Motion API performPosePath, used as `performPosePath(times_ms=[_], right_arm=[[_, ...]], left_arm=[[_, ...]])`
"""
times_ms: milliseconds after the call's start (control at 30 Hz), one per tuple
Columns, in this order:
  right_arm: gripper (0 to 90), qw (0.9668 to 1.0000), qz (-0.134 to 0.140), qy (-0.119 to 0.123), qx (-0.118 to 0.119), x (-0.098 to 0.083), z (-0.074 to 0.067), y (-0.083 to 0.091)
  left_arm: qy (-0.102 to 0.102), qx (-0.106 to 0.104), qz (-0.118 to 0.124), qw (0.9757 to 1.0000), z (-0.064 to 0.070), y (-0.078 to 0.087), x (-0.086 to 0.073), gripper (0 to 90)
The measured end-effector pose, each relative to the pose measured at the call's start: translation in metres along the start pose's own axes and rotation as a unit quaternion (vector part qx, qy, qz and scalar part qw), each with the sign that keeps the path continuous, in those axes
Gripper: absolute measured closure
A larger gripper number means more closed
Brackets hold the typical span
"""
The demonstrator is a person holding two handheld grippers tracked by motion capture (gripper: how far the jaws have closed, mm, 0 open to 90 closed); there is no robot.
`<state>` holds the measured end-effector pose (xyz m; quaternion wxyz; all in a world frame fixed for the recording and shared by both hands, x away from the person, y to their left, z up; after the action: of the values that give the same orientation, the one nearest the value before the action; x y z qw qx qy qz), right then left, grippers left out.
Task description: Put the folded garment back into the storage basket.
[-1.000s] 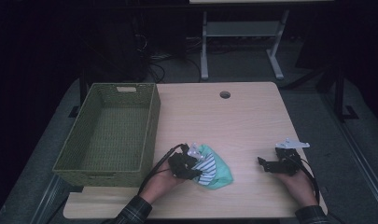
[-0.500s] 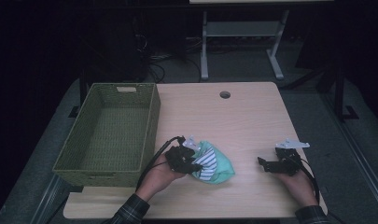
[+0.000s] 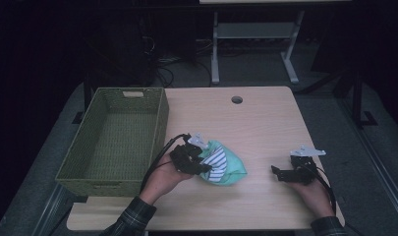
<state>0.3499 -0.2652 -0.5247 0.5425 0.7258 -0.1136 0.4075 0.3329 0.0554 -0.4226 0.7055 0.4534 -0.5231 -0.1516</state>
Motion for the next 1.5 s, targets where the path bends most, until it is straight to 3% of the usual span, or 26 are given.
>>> performPosePath(times_ms=[133,767,1100,1500], right_arm=[[2.5,1.0,-0.008,-0.001,-0.003,0.0,0.001,-0.002],[1.8,0.9999,-0.01,-0.002,-0.001,-0.001,0.0,-0.002],[1.8,0.9999,-0.011,-0.002,-0.001,-0.001,0.0,-0.002],[1.8,0.9999,-0.01,-0.002,0.0,-0.001,0.0,-0.002]], left_arm=[[0.006,0.003,0.006,1.0,-0.002,0.008,0.005,70.7],[0.007,0.041,0.016,0.999,-0.024,0.051,0.02,70.5],[0.024,0.06,0.023,0.9976,-0.043,0.073,0.015,70.4],[0.048,0.095,0.03,0.9939,-0.064,0.102,0.002,70.3]])
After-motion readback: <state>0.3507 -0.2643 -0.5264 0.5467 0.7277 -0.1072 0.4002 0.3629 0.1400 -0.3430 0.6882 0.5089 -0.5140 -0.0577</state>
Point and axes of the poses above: each handheld gripper's, and its own axes: y roughly backward along the jaws, x roughly out of its top, z roughly to its right, the point moved 6 cm from there along -y, roughly forward along the jaws, and after that the axes turned 4 degrees about x, right-handed, at the moved point
